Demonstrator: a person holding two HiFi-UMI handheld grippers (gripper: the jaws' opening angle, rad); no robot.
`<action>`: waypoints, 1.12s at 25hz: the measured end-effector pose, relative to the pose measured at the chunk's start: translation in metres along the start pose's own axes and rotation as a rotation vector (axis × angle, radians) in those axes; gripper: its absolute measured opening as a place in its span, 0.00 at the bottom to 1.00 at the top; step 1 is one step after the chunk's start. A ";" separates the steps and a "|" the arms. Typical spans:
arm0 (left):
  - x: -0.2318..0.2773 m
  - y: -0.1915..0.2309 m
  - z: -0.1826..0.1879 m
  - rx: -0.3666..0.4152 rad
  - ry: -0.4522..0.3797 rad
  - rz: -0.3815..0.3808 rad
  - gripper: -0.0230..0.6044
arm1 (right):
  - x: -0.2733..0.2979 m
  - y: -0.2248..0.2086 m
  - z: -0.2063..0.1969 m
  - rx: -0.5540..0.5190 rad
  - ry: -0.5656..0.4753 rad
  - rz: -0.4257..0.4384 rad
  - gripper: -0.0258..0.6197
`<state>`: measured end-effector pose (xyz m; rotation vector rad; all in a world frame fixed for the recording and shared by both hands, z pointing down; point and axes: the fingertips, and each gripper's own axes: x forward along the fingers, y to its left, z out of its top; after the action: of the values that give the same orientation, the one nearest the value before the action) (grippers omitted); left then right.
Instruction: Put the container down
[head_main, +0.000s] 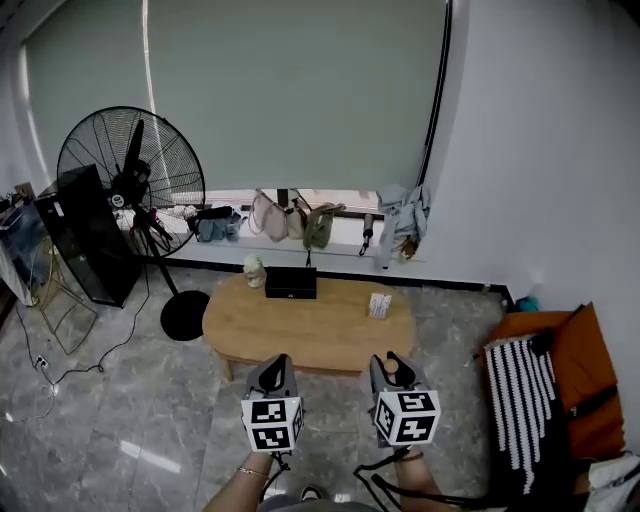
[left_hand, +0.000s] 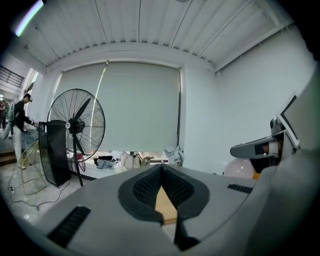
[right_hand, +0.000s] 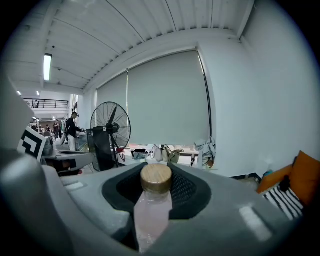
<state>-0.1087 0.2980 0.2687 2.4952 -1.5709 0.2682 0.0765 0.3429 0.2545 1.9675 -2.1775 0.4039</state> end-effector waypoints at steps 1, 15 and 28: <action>0.004 -0.003 0.001 0.008 0.002 -0.003 0.03 | 0.002 -0.005 0.001 0.013 -0.004 -0.004 0.23; 0.059 -0.008 0.000 0.023 0.019 -0.039 0.03 | 0.038 -0.039 0.004 0.055 -0.001 -0.033 0.23; 0.177 0.039 0.035 0.010 0.007 -0.078 0.03 | 0.138 -0.058 0.046 0.042 -0.016 -0.071 0.23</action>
<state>-0.0666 0.1191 0.2805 2.5533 -1.4692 0.2744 0.1213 0.1932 0.2583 2.0699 -2.1179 0.4282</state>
